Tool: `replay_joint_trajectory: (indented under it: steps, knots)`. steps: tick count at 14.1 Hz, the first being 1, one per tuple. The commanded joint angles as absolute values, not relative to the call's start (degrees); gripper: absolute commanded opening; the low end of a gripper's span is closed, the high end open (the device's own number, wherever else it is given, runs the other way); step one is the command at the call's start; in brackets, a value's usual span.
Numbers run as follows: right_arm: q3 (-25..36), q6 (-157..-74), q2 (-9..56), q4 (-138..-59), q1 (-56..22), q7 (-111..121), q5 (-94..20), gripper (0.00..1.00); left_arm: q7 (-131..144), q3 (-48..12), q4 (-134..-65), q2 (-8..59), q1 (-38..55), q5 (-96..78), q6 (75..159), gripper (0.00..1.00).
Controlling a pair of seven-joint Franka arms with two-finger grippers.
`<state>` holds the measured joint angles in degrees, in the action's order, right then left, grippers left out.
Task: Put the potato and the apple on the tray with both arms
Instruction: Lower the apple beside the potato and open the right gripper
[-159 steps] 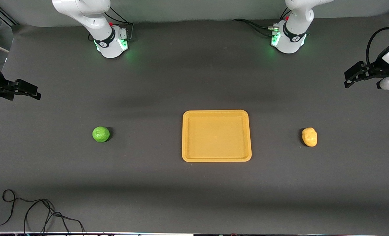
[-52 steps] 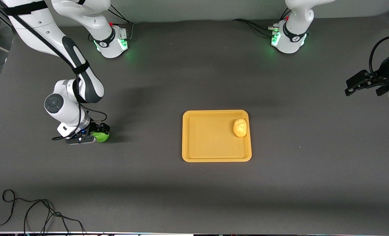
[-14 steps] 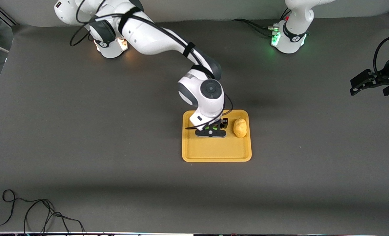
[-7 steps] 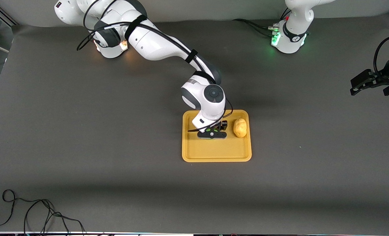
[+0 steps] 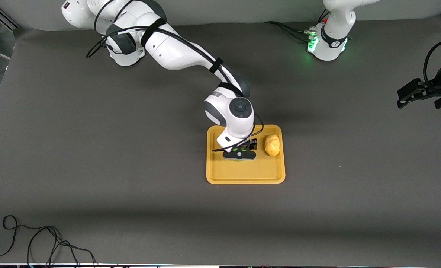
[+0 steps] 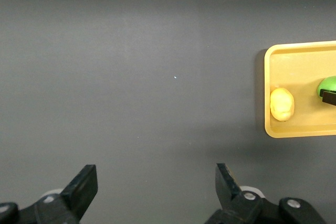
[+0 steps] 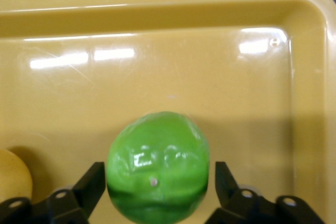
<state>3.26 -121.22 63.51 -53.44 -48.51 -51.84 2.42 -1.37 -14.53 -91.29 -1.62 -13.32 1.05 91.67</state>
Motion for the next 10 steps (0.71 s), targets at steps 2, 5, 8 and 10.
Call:
replay_joint_trajectory:
  steps: [2, 5, 8, 10]
  knots:
    - [3.3, -117.8, 60.7, -51.9, -48.4, -52.9, 3.2, 1.00, -1.3, -14.3, -90.2, -1.3, -12.8, 0.9, 91.2, 1.00]
    - [3.4, -109.2, 53.7, -51.9, -47.1, -52.4, 2.9, 1.00, -1.3, -14.3, -90.2, -1.2, -12.9, 0.9, 91.2, 1.00]
    - [3.4, -99.5, 45.5, -51.9, -43.2, -46.6, 3.1, 1.00, -1.3, -14.2, -90.2, -1.2, -12.9, 0.9, 91.2, 1.00]
    - [4.0, -94.5, 39.8, -52.9, -40.3, -41.2, 3.3, 1.00, -1.3, -14.2, -90.2, -1.2, -12.9, 0.9, 91.3, 1.00]
